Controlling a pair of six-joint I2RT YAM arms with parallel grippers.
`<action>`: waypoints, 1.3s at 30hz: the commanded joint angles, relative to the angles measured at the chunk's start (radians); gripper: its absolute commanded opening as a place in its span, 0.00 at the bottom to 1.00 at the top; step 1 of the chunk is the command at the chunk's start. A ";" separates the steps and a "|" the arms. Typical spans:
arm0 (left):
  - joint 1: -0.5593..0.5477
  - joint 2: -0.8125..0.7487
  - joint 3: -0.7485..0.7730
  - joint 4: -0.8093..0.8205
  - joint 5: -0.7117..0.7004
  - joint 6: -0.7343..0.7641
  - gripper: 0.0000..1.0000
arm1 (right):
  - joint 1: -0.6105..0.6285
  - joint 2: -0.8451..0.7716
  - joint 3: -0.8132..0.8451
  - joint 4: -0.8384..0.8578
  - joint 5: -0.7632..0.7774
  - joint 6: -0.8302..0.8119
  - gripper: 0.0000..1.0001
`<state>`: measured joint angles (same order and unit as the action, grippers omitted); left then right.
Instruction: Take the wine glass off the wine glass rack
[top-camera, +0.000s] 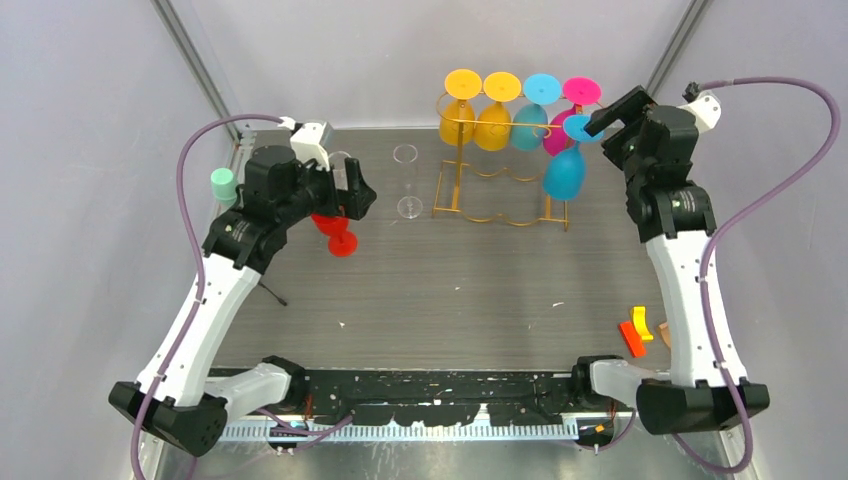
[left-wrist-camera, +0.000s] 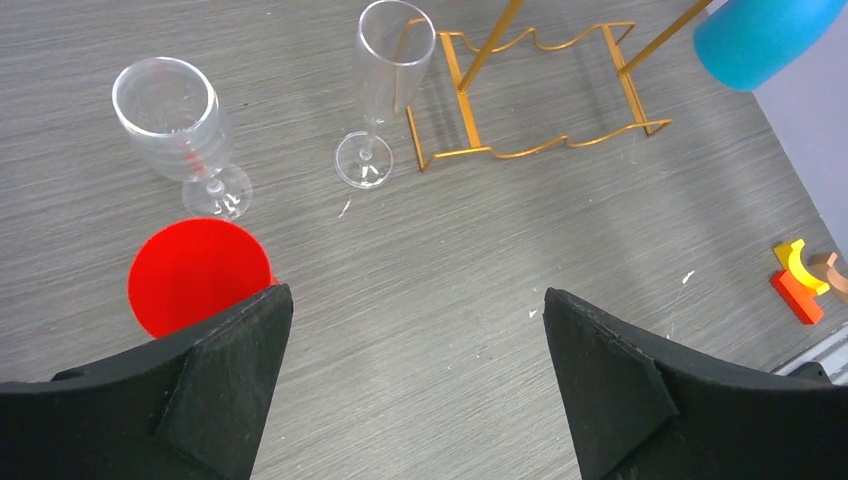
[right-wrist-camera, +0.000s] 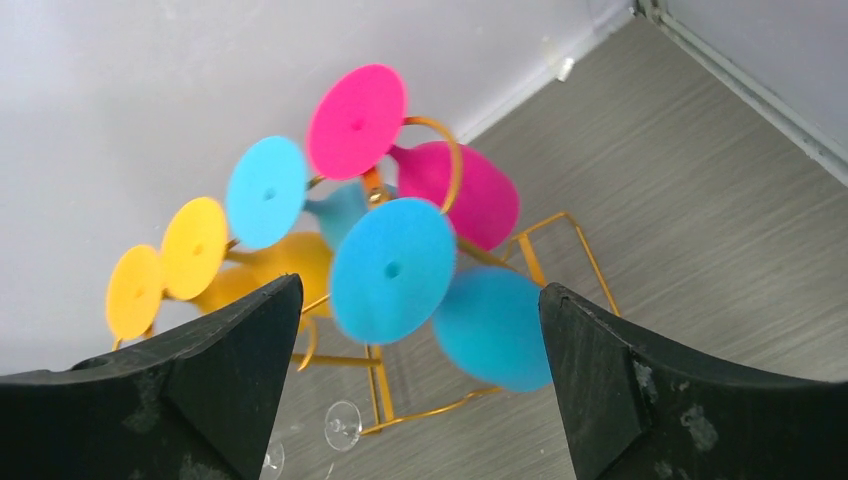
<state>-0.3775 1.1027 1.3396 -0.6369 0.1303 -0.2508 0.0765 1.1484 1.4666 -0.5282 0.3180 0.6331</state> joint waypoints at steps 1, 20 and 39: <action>-0.001 -0.035 -0.028 0.088 0.033 -0.014 1.00 | -0.120 0.049 0.029 -0.013 -0.176 0.064 0.91; -0.001 -0.034 -0.048 0.091 0.049 -0.033 1.00 | -0.292 0.105 -0.167 0.270 -0.618 0.309 0.54; -0.001 -0.049 -0.063 0.091 0.032 -0.051 1.00 | -0.293 0.050 -0.165 0.293 -0.570 0.343 0.00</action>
<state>-0.3775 1.0828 1.2816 -0.5907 0.1612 -0.2893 -0.2115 1.2366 1.2915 -0.2710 -0.2634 0.9386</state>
